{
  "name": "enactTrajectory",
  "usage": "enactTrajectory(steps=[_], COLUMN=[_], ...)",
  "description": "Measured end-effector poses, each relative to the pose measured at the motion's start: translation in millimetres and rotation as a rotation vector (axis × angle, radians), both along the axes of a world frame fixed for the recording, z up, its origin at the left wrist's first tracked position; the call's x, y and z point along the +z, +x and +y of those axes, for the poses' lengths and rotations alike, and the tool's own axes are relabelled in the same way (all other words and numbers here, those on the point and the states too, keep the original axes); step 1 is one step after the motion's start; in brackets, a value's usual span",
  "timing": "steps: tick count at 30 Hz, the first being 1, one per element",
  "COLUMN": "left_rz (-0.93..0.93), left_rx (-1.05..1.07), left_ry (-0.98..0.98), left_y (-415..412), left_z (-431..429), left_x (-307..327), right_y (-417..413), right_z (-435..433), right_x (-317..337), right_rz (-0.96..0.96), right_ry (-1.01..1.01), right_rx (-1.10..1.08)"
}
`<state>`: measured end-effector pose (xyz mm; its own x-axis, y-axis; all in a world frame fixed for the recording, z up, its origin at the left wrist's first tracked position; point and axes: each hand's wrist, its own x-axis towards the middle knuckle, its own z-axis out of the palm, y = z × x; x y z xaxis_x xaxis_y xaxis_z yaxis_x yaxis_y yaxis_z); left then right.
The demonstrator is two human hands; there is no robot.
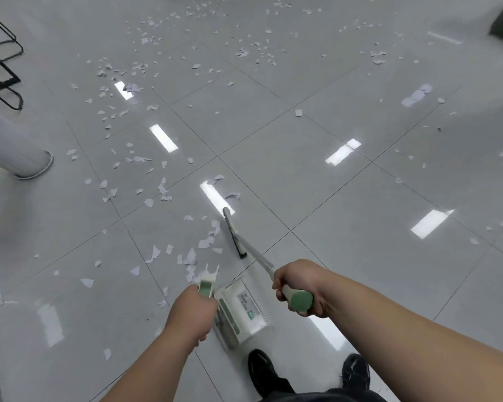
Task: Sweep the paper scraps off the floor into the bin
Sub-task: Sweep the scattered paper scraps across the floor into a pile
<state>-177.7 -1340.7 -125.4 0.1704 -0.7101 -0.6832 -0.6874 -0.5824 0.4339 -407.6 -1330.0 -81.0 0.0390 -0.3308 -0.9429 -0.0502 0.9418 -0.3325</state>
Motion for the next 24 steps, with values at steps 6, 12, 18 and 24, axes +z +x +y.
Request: enactTrajectory(steps=[6,12,18,24], left_rz=[-0.019,-0.071,-0.134,-0.171], left_rx=[-0.238,-0.517,-0.825,-1.049], left_ry=[-0.058,-0.133,-0.225,-0.318], left_y=[-71.7,-189.0,-333.3,-475.8], left_z=[-3.4,5.7,41.8,92.8], left_x=[12.5,25.7,36.7,38.7], right_y=[-98.3,-216.7,-334.3,-432.0], right_z=[46.9,129.5,231.3,350.8], right_x=[12.7,23.4,30.9,23.5], right_rz=[0.081,0.152,0.197,0.215], right_ry=[-0.059,-0.074,-0.066,-0.014], right_rx=[-0.243,-0.485,-0.71,-0.9])
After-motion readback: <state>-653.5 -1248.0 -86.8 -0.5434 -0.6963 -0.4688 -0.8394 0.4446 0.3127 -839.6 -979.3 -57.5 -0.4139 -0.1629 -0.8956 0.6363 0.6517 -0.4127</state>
